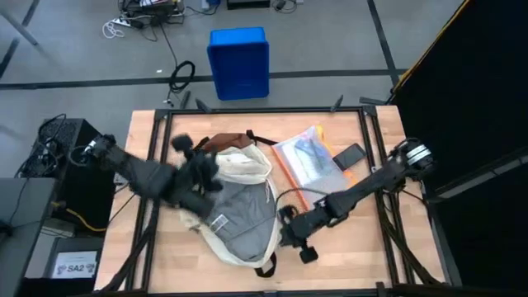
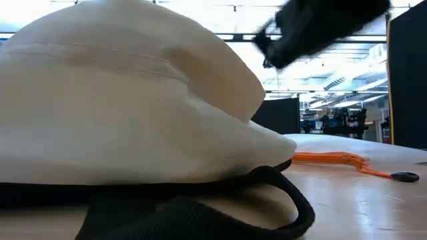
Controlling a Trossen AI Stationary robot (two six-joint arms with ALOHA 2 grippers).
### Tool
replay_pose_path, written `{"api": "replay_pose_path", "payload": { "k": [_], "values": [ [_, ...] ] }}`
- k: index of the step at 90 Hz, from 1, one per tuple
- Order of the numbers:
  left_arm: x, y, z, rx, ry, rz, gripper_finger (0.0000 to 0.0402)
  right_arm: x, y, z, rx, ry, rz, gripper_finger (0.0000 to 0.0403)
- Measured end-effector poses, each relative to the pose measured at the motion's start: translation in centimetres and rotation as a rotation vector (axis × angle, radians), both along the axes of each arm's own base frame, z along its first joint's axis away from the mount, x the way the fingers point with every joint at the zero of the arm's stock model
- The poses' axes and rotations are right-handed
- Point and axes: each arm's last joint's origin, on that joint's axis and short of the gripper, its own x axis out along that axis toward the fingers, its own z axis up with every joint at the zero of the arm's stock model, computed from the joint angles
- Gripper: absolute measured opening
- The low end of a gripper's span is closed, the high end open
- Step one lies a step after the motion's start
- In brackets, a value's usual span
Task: Unpack backpack
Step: Open the zip bag
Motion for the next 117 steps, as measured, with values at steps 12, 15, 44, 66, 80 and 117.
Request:
{"api": "replay_pose_path", "payload": {
  "k": [12, 15, 44, 66, 80, 117],
  "values": [
    [0.4, 5.2, 0.0, -0.098, 0.07, 0.188, 0.0009, 1.8, 0.5, -3.7, 0.041, 0.077, 0.019, 0.001],
    [0.6, 6.2, -0.1, -0.142, 0.095, 0.217, 0.0005, 2.1, 0.4, -4.4, 0.034, 0.095, 0.01, 0.0007],
    [4.6, 9.0, -4.2, -0.632, 0.337, 0.072, 0.0001, 5.5, -3.9, -5.4, -0.018, 0.07, -0.186, 0.0001],
    [7.5, 3.4, -7.2, -0.888, 0.327, -0.481, 0.0, 7.1, -8.6, -5.0, -0.001, 0.036, -0.341, 0.0001],
    [7.6, -0.2, -6.8, -0.782, 0.263, -0.57, 0.0, 7.8, -10.7, -4.7, -0.004, -0.018, -0.462, 0.0003],
    [6.2, -7.2, -9.0, -0.482, 0.169, -0.647, 0.0, 5.6, -9.6, 1.6, -0.039, -0.098, -0.416, 0.0001]
  ]
}}
